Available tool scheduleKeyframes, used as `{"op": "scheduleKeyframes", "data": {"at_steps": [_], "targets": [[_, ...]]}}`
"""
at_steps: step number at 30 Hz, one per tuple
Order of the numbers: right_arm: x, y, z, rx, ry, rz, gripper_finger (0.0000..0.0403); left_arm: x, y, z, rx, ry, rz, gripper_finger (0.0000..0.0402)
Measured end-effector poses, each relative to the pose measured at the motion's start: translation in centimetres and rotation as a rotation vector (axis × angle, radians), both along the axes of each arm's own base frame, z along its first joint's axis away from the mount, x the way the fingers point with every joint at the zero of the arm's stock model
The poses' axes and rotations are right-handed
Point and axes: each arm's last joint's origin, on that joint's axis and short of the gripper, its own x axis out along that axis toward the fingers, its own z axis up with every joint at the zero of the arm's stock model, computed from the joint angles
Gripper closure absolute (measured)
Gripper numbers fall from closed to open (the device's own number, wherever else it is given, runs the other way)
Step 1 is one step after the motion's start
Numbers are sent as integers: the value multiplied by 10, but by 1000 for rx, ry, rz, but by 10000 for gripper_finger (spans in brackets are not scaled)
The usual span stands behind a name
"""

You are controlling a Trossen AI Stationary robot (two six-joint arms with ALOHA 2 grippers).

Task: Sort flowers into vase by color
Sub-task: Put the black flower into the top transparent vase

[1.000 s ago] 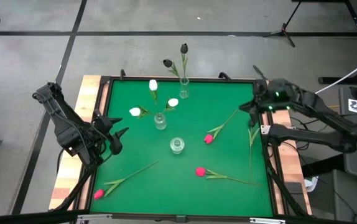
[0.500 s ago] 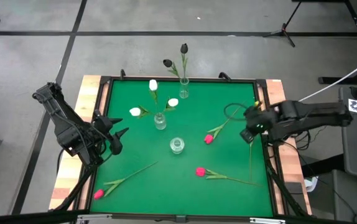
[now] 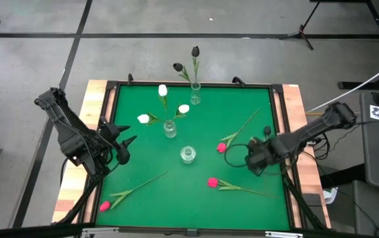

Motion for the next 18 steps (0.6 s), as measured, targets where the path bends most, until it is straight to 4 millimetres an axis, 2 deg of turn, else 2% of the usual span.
{"op": "scheduleKeyframes", "data": {"at_steps": [4,8,14,18], "targets": [[-2,8,-15,-92,84,-200,187,0,0,0,0,0,-1,178],[-6,12,-38,-118,61,-320,146,0,0,0,0,0,-1,178],[-15,9,-73,-114,25,-372,135,0,0,0,1,0,-2,178],[-20,5,-86,-120,32,-381,135,0,0,0,1,1,-2,178]]}}
